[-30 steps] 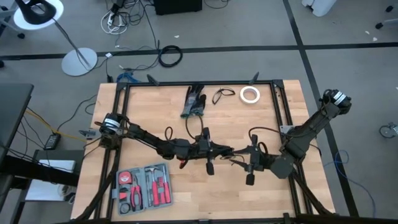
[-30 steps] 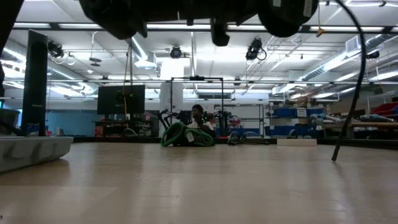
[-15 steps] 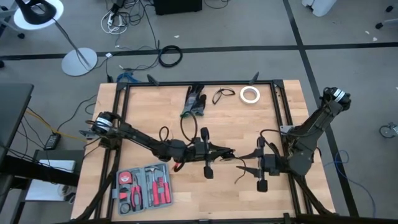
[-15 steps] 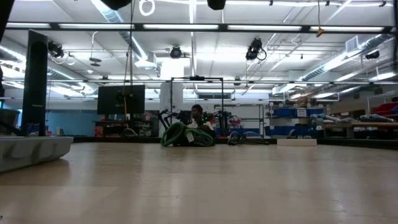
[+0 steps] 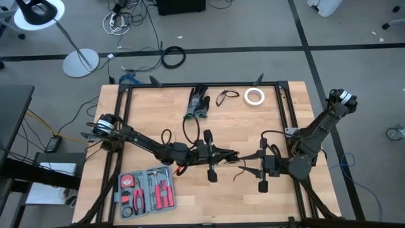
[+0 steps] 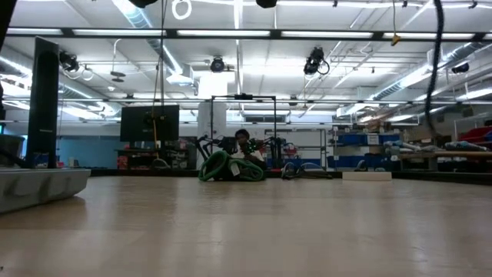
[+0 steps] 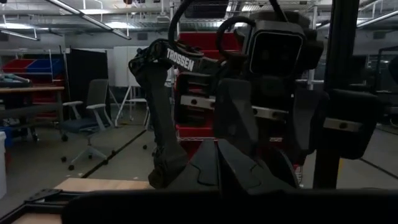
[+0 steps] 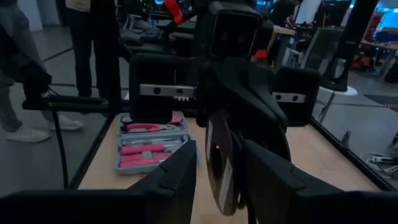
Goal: Coil cords
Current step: Coil the black wire into a spool
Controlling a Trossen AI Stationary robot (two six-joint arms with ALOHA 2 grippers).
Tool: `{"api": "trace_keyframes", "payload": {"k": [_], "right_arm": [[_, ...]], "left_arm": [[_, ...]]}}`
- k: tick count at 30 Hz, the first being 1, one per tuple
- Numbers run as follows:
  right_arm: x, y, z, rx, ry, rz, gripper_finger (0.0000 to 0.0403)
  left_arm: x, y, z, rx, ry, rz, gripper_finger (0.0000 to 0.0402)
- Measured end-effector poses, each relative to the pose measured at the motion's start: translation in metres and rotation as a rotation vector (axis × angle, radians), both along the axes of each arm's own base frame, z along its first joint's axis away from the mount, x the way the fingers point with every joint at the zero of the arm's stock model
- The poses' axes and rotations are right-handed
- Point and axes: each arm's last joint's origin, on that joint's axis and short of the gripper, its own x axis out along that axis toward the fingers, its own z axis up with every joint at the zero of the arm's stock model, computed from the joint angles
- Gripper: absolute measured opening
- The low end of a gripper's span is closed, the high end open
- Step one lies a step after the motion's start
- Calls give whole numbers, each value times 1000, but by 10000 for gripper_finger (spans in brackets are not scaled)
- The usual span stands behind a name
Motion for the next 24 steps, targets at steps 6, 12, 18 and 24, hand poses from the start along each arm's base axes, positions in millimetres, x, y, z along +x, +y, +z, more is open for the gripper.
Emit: {"api": "trace_keyframes", "payload": {"k": [6,12,18,24], "right_arm": [[1,-2,-3,10,26,-3,128],[2,-3,-5,20,33,1,128],[12,-1,-13,-8,46,-33,128],[23,-3,-21,-18,63,-57,117]], "left_arm": [[1,-7,6,26,6,-4,0],[1,-11,14,37,-10,2,0],[1,-9,13,25,0,61,0],[1,-9,13,45,4,82,0]]}}
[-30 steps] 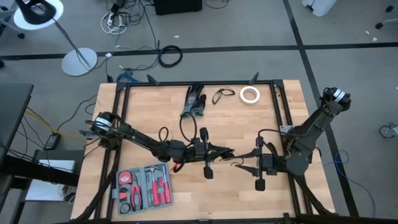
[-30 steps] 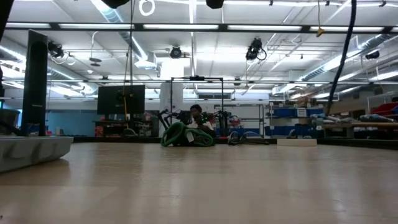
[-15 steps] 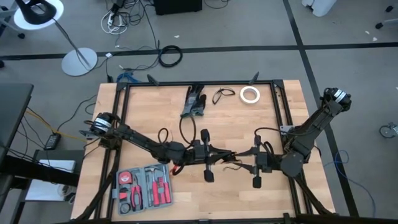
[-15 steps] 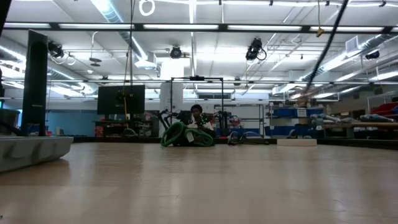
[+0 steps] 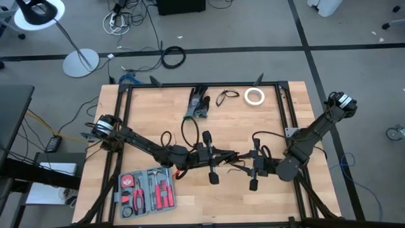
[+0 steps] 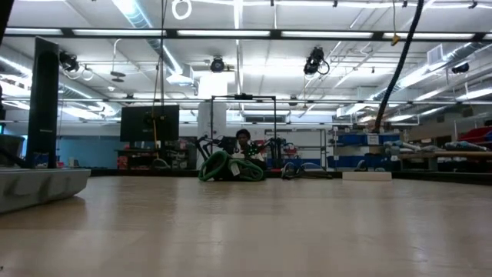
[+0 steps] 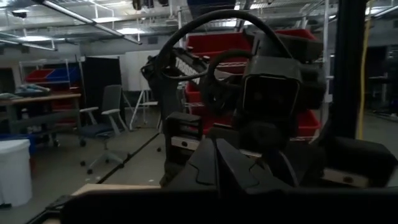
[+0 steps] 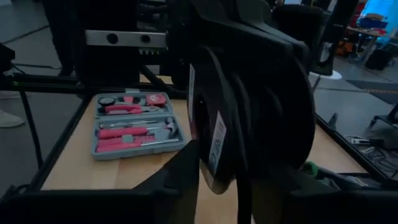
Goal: Coil cords
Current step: Coil the black wire into a spool
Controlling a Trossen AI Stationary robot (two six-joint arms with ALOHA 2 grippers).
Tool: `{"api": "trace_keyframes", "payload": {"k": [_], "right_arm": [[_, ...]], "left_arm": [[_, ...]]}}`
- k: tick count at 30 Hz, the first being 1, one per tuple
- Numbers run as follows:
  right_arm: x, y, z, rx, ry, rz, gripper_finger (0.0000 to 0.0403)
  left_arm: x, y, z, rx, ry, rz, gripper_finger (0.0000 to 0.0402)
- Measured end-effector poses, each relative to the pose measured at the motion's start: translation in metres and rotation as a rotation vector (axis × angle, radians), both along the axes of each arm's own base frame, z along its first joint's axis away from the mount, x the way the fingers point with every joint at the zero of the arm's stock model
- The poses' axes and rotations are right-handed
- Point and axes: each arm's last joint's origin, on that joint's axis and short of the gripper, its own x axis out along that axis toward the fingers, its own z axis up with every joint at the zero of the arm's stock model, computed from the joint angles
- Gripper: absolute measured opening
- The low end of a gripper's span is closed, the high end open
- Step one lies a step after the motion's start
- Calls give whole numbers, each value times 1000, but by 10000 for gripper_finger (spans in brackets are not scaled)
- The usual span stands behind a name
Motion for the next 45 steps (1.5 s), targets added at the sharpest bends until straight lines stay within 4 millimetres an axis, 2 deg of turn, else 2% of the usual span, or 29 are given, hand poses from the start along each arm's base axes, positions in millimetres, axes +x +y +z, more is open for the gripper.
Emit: {"api": "trace_keyframes", "payload": {"k": [2,6,14,25,30,37,40,45], "right_arm": [[1,0,0,-1,1,4,96],[1,1,0,3,0,21,30],[0,1,1,9,-6,13,29],[0,0,0,1,-1,-1,29],[-1,0,0,1,1,2,29],[-2,1,-2,-3,18,2,29],[-3,0,-4,2,32,-2,29],[-5,-2,-10,38,86,7,29]], "left_arm": [[0,-1,0,-1,1,8,0],[0,-1,0,8,0,-5,0],[0,-1,0,27,3,-5,7],[-8,-5,13,58,-25,16,54],[-10,-9,14,86,-36,32,60],[-29,-19,37,123,-38,87,60],[-40,-19,48,118,42,102,60],[-47,-8,66,61,335,70,60]]}}
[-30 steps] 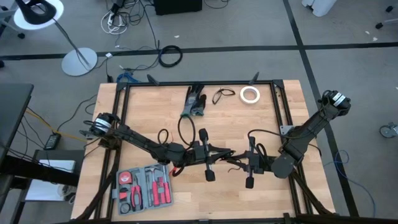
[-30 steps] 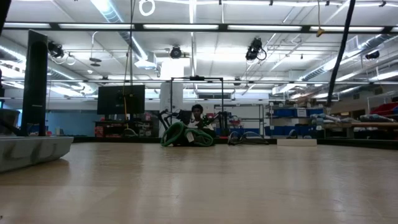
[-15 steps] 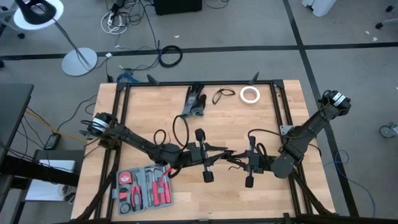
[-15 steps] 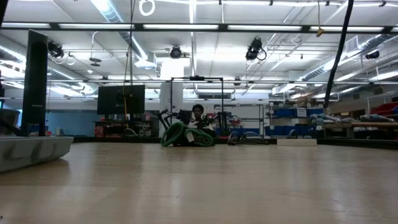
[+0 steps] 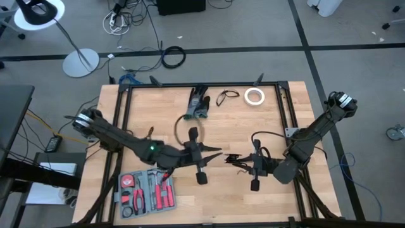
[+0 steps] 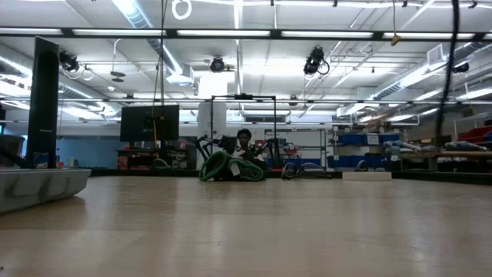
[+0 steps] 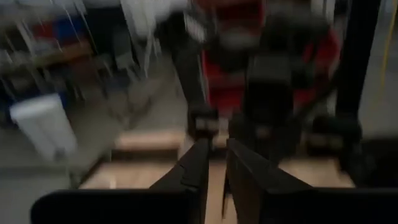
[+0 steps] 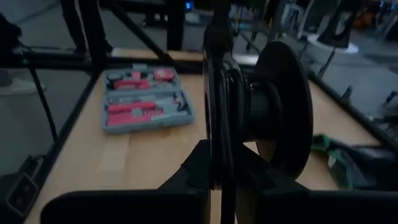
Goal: Coil cords
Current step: Coil the black wire into a spool
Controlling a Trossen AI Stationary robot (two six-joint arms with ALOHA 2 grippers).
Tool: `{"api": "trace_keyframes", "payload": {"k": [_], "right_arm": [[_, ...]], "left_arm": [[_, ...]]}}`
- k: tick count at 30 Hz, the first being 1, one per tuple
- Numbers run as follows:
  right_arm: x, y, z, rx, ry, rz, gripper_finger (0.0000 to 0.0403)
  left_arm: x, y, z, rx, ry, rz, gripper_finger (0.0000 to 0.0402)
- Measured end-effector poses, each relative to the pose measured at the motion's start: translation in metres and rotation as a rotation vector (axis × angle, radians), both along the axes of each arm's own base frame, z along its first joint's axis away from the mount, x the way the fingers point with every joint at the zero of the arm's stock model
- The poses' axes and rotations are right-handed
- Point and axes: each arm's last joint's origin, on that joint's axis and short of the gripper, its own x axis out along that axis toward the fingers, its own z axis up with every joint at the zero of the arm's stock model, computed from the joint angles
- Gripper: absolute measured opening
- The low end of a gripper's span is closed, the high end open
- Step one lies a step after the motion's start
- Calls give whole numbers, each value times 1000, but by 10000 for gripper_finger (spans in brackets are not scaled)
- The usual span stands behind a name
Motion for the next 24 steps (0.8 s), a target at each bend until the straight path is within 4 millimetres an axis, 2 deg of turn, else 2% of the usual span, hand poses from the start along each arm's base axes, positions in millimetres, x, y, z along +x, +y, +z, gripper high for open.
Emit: {"api": "trace_keyframes", "payload": {"k": [4,6,8,13,17,24], "right_arm": [[-2,-5,-5,23,51,-17,29],[-4,-7,-6,28,68,-24,29],[-3,-9,-5,47,68,-20,29],[2,-13,-3,106,87,38,29],[7,-17,-3,113,95,56,29],[18,-31,-3,142,125,98,29]], "left_arm": [[-1,9,19,-20,230,-50,60],[-1,15,29,-52,272,-103,60],[0,20,31,-60,308,-145,60],[6,31,17,-7,360,-240,60],[10,38,3,-24,362,-252,60],[16,45,-1,-76,301,-260,60]]}}
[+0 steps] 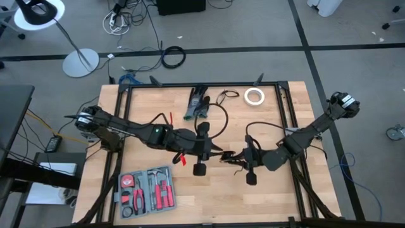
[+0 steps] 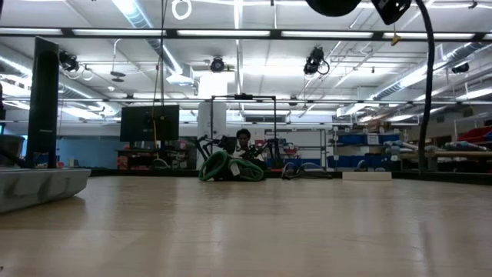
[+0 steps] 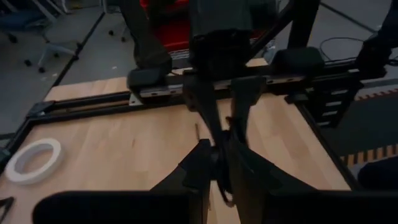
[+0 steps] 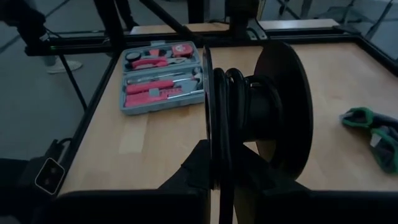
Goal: Coil cords
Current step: Coil the black wire into a spool
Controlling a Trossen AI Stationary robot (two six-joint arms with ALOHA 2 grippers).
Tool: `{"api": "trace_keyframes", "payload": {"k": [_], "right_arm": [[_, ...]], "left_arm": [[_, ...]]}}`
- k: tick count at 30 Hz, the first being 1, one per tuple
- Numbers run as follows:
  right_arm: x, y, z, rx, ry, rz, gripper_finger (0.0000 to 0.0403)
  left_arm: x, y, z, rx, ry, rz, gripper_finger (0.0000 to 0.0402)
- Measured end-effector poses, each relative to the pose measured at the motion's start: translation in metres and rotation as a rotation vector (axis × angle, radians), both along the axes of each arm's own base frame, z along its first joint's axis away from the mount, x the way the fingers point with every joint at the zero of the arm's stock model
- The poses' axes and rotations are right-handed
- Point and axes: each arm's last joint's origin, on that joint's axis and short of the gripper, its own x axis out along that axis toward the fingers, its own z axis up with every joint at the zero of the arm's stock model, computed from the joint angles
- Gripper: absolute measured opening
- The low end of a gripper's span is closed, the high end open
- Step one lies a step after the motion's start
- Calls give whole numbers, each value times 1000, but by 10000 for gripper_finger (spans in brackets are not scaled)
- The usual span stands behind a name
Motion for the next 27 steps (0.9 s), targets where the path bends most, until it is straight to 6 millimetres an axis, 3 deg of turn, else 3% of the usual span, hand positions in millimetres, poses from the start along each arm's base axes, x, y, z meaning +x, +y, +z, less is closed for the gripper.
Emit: {"api": "trace_keyframes", "payload": {"k": [13,22,27], "right_arm": [[14,-16,5,7,-37,38,29],[14,-17,5,-12,-30,43,29],[15,-19,6,-25,-45,45,29]], "left_arm": [[1,15,-5,-44,51,86,65],[0,19,-7,-35,75,148,132],[0,19,-8,-41,86,140,137]]}}
